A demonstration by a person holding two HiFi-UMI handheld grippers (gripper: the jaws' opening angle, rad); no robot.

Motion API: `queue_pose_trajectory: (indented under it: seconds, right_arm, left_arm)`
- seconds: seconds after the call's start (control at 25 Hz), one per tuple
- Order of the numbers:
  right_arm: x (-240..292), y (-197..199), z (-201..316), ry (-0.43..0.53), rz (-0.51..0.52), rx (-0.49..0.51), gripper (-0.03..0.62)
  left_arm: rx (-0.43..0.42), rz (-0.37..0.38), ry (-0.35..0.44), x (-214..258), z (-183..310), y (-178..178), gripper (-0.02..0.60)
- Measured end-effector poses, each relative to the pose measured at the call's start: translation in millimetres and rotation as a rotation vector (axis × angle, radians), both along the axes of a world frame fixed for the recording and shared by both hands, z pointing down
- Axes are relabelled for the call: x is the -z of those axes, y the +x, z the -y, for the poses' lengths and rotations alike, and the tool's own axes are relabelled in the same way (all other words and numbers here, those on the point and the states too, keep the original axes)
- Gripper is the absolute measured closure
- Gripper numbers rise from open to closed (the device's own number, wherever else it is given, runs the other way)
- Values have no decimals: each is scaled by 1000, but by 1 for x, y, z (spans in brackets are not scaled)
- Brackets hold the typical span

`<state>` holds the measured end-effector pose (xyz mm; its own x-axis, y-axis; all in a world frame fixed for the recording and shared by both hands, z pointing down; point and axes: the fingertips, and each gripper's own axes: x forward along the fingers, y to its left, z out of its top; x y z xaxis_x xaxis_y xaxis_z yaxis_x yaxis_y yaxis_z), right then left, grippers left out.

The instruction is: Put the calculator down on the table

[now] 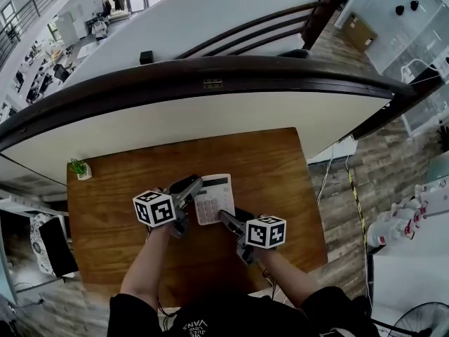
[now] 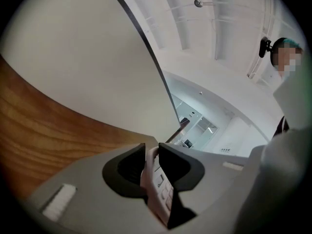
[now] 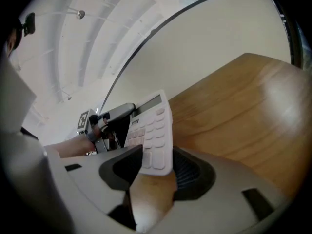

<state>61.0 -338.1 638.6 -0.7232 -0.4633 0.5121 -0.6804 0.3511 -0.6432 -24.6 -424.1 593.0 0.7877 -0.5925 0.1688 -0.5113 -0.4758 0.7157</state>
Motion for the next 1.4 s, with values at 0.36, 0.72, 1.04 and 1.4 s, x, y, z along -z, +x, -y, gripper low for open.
queue_pose_trajectory:
  seconds: [0.36,0.72,1.04,1.4]
  right_arm:
    - [-21,-26,62,59,-109,73,419]
    - [-27,-44,104,109,-201,86,418]
    - [-34,-53,121,139,-291,80,413]
    - [-35,-56,122,177,-358,63,410]
  left_arm:
    - [123,39,10,-27,58,-31,509]
    - [273,128,118,-29,97,-49,493]
    - [319,226,173,-36,113,-55,486]
    - [336,399,225,-42,115,-59,477]
